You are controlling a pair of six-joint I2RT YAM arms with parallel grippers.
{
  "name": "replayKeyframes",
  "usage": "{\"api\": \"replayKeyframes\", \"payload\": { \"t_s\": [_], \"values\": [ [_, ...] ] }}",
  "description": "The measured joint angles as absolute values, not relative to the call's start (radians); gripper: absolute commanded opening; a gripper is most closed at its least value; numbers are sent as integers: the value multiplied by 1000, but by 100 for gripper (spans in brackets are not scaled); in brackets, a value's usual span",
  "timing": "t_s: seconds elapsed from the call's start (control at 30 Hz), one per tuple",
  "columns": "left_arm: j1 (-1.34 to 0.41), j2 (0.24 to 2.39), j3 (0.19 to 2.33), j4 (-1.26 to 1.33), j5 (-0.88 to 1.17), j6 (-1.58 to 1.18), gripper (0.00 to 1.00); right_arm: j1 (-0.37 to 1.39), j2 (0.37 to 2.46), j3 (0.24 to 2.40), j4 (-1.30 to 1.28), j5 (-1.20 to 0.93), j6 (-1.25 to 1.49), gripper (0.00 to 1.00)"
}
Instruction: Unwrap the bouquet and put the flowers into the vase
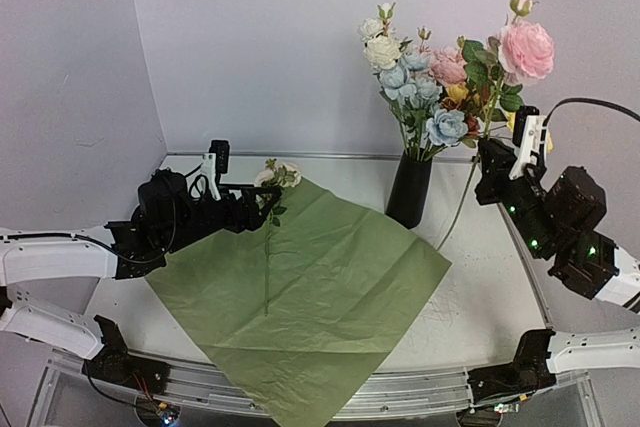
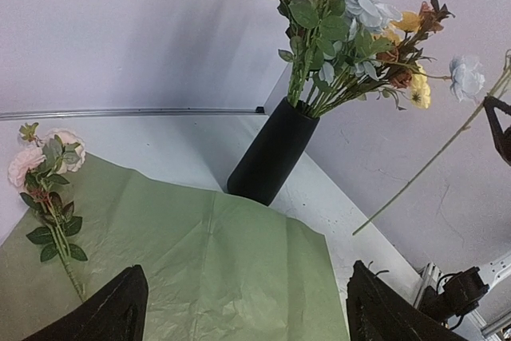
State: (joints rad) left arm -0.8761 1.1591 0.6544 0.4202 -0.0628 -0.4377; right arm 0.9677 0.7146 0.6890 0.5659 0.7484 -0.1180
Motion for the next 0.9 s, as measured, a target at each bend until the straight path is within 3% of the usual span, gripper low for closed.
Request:
{"api": "replayKeyframes", "payload": {
  "t_s": [0.3, 0.57, 0.9],
  "values": [
    [-876, 1158, 654, 420, -64, -444, 87, 763, 834, 756, 703, 600, -119, 0],
    [-876, 1130, 654, 421, -75, -444, 87, 751, 889, 676, 1110, 433, -232, 0],
    [-876, 1130, 654, 421, -89, -443, 87, 750, 1042, 675, 1224, 354, -374, 0]
  ]
}}
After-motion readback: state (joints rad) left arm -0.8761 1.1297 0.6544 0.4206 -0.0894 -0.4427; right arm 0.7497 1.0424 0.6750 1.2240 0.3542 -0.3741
